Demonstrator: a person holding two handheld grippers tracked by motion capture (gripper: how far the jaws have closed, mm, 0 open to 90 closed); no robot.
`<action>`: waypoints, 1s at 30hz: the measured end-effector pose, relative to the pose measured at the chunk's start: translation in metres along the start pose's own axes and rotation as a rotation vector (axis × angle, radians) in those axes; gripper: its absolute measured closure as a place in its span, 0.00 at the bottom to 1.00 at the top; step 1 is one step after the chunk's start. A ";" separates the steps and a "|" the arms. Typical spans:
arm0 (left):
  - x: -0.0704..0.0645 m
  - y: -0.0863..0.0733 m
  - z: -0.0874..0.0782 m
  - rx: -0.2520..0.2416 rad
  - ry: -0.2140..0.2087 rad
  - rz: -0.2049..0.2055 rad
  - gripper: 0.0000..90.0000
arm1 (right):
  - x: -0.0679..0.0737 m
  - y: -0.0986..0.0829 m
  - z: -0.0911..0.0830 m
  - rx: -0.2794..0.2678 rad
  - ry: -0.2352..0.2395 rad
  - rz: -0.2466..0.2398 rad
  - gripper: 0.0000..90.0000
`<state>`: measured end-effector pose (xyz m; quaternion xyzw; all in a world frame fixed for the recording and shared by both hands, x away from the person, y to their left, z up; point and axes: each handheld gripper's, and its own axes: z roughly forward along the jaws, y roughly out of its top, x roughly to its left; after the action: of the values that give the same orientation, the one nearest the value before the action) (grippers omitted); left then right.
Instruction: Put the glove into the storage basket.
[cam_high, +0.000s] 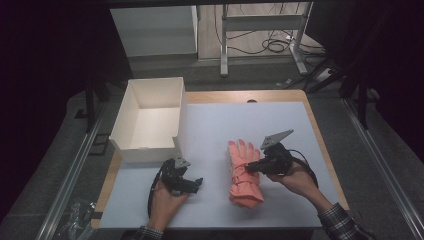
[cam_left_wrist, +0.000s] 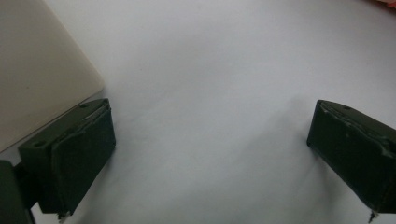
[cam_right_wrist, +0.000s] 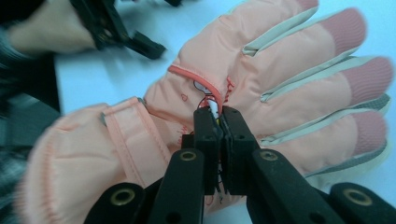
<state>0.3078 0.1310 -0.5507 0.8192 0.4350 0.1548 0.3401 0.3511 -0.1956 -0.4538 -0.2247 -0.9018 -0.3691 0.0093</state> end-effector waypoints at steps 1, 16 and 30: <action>0.000 0.000 0.000 0.000 0.000 0.000 0.01 | 0.001 0.000 0.003 0.006 -0.012 -0.015 0.95; 0.000 0.000 0.000 0.000 0.001 0.001 0.01 | -0.003 -0.013 0.018 0.015 -0.015 0.024 0.91; 0.000 0.000 0.000 0.001 0.000 0.000 0.01 | 0.011 -0.008 -0.009 -0.072 -0.041 -0.019 0.69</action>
<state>0.3078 0.1309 -0.5506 0.8193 0.4350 0.1547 0.3398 0.3366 -0.2021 -0.4507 -0.2238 -0.8899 -0.3969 -0.0210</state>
